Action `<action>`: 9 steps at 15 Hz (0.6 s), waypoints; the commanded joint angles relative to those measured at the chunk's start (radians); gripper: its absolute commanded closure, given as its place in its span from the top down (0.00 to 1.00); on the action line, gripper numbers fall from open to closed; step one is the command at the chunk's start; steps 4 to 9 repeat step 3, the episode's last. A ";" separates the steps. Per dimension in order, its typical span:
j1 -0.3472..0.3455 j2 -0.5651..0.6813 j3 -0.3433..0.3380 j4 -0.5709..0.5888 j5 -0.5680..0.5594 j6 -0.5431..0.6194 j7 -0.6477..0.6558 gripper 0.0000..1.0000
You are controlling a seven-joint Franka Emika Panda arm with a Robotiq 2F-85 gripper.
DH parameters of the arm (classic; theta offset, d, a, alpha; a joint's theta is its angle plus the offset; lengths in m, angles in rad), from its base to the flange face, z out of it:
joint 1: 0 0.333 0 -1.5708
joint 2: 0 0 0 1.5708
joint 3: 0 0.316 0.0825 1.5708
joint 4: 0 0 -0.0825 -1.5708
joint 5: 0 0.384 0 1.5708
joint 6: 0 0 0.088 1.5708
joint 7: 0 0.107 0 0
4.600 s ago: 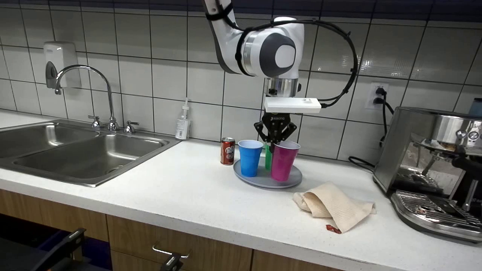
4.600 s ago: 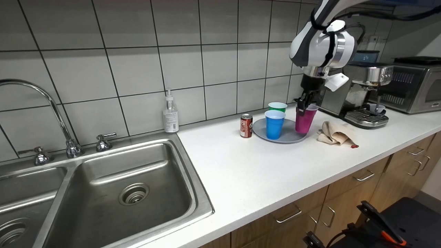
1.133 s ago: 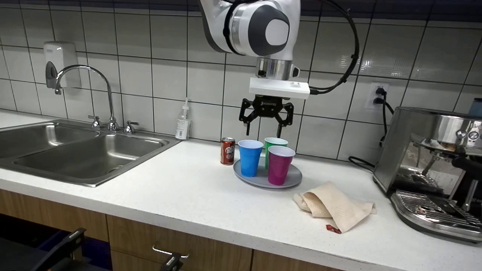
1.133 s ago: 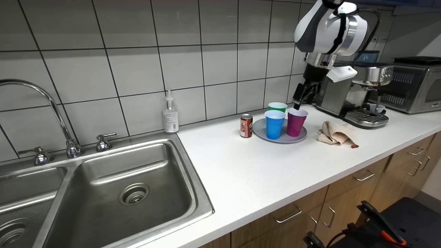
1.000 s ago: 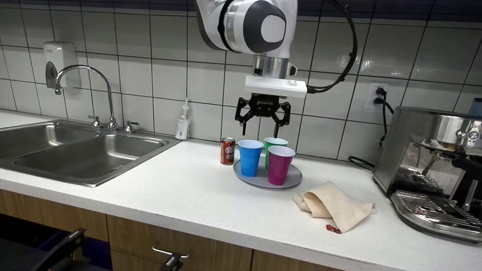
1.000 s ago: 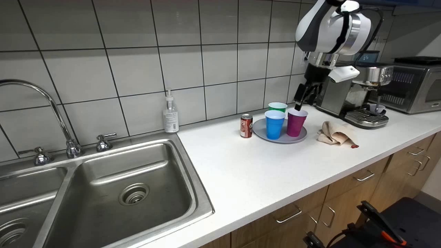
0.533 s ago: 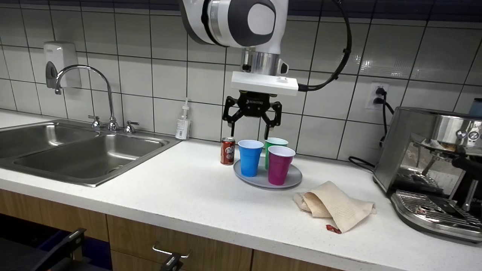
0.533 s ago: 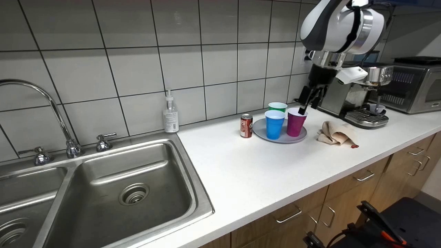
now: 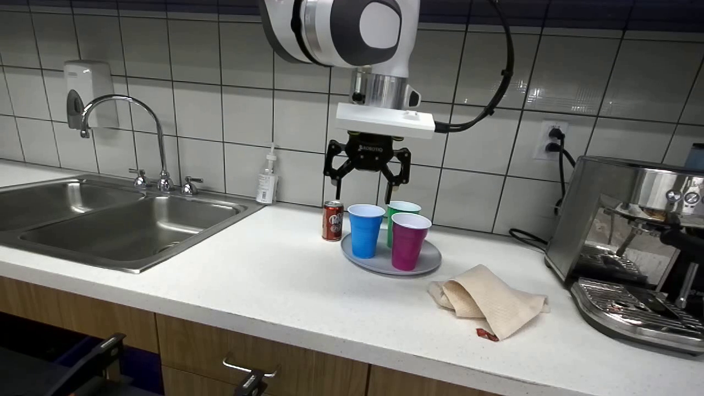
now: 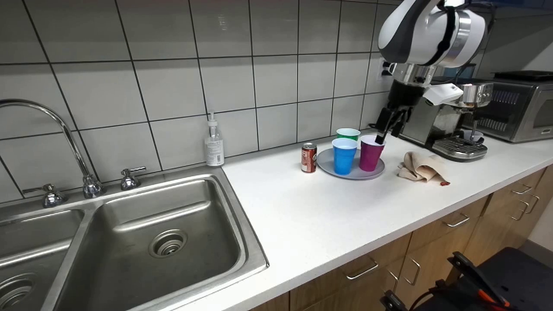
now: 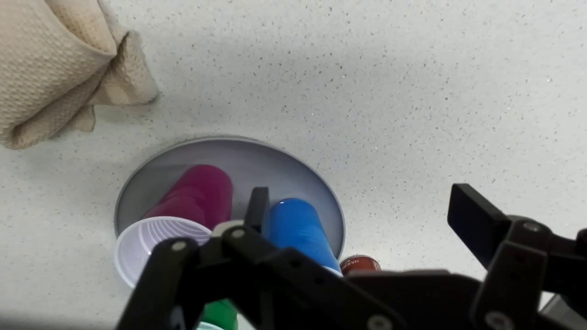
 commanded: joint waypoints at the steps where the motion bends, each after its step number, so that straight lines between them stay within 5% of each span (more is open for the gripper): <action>1: 0.028 -0.001 -0.027 0.000 -0.001 -0.002 0.002 1.00; 9: 0.028 -0.001 -0.027 0.000 -0.001 -0.002 0.002 1.00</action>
